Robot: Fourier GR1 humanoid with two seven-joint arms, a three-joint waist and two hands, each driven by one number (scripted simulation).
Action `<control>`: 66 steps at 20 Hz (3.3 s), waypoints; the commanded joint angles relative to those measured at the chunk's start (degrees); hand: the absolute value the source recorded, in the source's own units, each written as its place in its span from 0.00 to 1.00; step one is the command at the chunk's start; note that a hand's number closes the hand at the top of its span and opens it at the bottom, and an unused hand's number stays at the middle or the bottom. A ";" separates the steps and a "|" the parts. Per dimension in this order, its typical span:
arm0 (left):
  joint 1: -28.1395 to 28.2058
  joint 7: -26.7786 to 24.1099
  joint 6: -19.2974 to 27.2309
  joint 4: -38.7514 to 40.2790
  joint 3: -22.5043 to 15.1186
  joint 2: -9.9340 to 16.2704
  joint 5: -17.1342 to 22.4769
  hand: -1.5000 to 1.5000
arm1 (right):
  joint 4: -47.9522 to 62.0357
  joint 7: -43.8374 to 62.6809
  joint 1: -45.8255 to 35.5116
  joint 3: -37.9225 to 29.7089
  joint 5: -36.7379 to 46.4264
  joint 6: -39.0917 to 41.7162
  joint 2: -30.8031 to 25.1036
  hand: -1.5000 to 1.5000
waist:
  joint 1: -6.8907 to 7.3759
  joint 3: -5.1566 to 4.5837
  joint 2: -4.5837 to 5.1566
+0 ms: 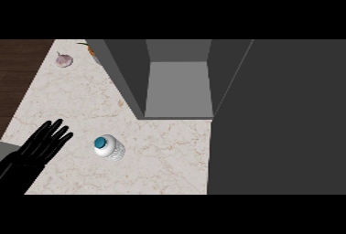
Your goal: Pick up the bottled water, place it into the cabinet and close the cabinet
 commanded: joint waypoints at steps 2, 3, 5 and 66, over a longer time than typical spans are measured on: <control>-3.18 -3.82 -1.82 4.58 1.58 -0.18 -5.58 0.00 | 0.38 -3.94 4.33 1.45 2.00 2.15 0.14 0.00 | -0.10 0.01 -0.04; -3.60 -7.45 -5.46 10.34 3.27 1.19 -7.65 0.00 | -1.78 0.91 1.18 1.75 1.14 -0.19 0.14 0.00 | 0.00 -0.02 0.03; -8.38 -8.34 -3.31 14.36 2.28 0.19 -10.69 0.00 | -2.05 2.24 -0.34 1.23 0.31 -0.69 0.01 0.00 | -0.11 -0.02 0.05; -34.40 -41.19 -9.66 78.48 -4.50 -6.62 -32.39 0.00 | 2.05 -4.57 4.18 3.37 0.66 2.82 -1.38 0.00 | -1.13 -0.17 0.38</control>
